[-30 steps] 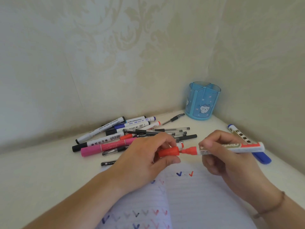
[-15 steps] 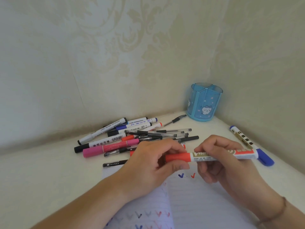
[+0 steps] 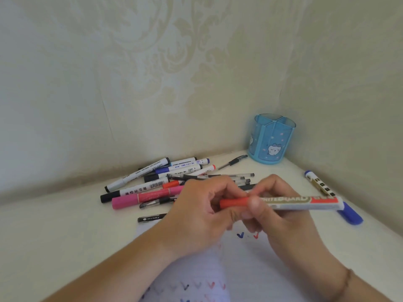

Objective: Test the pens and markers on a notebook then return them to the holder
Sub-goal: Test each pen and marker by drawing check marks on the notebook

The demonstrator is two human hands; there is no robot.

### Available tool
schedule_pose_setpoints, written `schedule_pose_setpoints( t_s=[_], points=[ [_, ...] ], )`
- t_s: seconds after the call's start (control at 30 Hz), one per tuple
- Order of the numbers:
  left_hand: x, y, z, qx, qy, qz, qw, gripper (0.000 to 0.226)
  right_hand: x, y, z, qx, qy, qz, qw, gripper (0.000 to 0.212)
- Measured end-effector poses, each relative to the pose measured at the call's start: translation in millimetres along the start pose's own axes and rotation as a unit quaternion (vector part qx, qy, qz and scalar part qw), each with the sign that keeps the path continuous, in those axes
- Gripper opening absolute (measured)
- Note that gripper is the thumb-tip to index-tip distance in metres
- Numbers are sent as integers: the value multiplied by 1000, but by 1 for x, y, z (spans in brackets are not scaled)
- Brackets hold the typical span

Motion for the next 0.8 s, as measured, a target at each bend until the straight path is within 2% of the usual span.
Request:
schedule_pose_setpoints(
  t_s=[0.1, 0.17, 0.23, 0.27, 0.33, 0.4, 0.5, 0.57, 0.63, 0.7, 0.8],
  points=[
    [-3, -5, 14, -121, 43, -12, 992, 34, -9, -1, 14, 46, -24, 43, 998, 51],
    [-3, -14, 24, -246, 31, -20, 968, 47, -16, -5, 35, 54, 10, 50, 997, 55],
    [-8, -22, 35, -353, 37, -58, 933, 42, -23, -9, 60, 135, 61, 37, 988, 57],
    [-11, -25, 42, -378, 51, -72, 921, 38, -27, -10, 74, 228, 93, 25, 969, 57],
    [-16, -28, 54, -427, 86, -87, 896, 27, -32, -9, 102, 418, 130, -5, 899, 56],
    [-18, -32, 63, -478, 94, -76, 870, 21, -34, -4, 121, 538, 127, -56, 831, 59],
    [-18, -34, 66, -488, 80, -43, 868, 33, -36, 8, 134, 664, 94, -102, 735, 54],
    [-19, -37, 63, -504, 66, -17, 861, 35, -36, 14, 135, 680, 85, -120, 718, 48],
    [-20, -40, 67, -520, 51, 6, 853, 30, -36, 21, 134, 683, 87, -132, 714, 55],
    [-20, -41, 76, -512, 42, 9, 858, 19, -36, 24, 135, 688, 99, -139, 706, 60],
    [-20, -38, 80, -482, 3, -13, 876, 7, -38, 20, 129, 710, 118, -119, 684, 54]
  ],
)
Point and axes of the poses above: each hand's wrist, its own x-axis away from the middle knuckle, its own z-axis out of the back of the hand, y = z × x, the point moved 4 cm from there along -x, towards the middle knuckle, and after that the axes turned 6 degrees about y, right-handed, at the moved point
